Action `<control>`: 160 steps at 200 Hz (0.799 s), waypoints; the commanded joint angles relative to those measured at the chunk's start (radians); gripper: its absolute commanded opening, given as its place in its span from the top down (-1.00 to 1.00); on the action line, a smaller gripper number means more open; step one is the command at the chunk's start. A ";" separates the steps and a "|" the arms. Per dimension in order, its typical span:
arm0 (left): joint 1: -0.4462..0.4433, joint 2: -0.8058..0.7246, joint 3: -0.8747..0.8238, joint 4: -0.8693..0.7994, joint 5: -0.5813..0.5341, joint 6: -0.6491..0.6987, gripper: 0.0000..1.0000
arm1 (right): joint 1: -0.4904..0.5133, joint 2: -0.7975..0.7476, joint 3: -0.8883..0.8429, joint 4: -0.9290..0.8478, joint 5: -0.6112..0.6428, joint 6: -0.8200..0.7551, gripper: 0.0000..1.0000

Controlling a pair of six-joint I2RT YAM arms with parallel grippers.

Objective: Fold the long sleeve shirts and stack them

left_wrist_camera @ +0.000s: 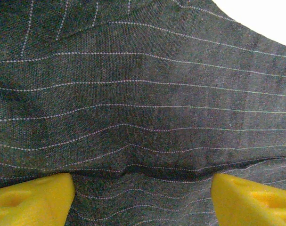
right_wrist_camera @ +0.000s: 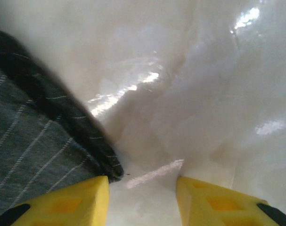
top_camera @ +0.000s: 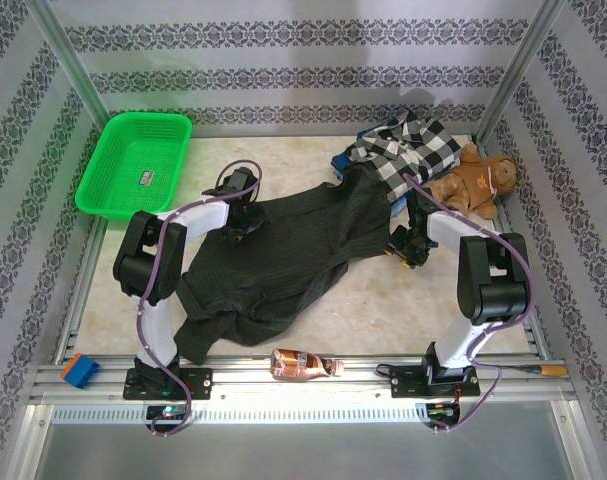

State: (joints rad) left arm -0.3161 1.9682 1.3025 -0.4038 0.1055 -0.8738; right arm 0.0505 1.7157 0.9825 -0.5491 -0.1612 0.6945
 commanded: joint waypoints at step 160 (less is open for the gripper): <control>0.023 -0.029 -0.135 0.066 0.050 -0.004 -0.56 | 0.035 0.087 0.119 -0.054 0.004 0.054 0.03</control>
State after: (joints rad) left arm -0.3054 1.9217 1.2186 -0.3050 0.1356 -0.8700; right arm 0.0650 1.7359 1.0683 -0.5976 -0.1585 0.7353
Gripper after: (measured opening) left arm 0.781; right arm 0.487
